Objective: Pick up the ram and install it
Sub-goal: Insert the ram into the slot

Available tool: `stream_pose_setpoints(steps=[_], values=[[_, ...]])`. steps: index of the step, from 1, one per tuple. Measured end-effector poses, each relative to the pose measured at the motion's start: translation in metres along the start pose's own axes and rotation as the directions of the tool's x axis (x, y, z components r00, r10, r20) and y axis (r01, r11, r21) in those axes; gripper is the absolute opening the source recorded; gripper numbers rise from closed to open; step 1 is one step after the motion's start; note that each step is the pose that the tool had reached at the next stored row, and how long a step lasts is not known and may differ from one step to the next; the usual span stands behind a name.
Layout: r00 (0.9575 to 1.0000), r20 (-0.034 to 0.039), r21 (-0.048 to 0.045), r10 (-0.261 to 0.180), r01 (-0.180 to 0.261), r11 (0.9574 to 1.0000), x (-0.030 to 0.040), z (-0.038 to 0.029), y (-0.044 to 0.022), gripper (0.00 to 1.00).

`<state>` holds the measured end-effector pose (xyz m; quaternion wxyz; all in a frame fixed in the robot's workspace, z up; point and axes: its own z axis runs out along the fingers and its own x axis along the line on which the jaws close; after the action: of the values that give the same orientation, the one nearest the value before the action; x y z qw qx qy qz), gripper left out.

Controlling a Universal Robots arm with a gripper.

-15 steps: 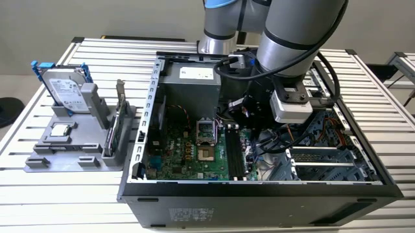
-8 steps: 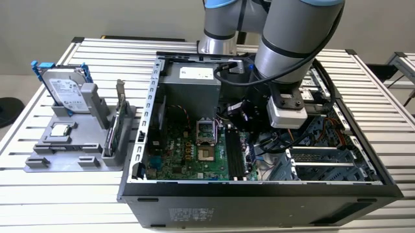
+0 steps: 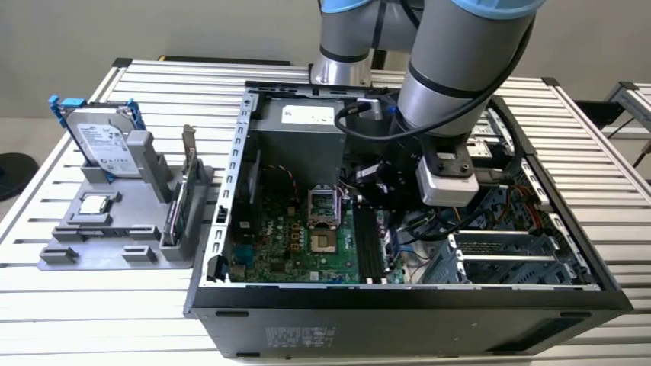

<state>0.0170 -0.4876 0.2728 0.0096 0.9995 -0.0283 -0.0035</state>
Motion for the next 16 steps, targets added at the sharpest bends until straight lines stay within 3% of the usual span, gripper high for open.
stream_pose_setpoints(steps=[16], values=[[1.0000, 0.0003, 0.0047, 0.000, 0.000, 1.0000, -0.0007, 0.0289, -0.0063, 0.00]])
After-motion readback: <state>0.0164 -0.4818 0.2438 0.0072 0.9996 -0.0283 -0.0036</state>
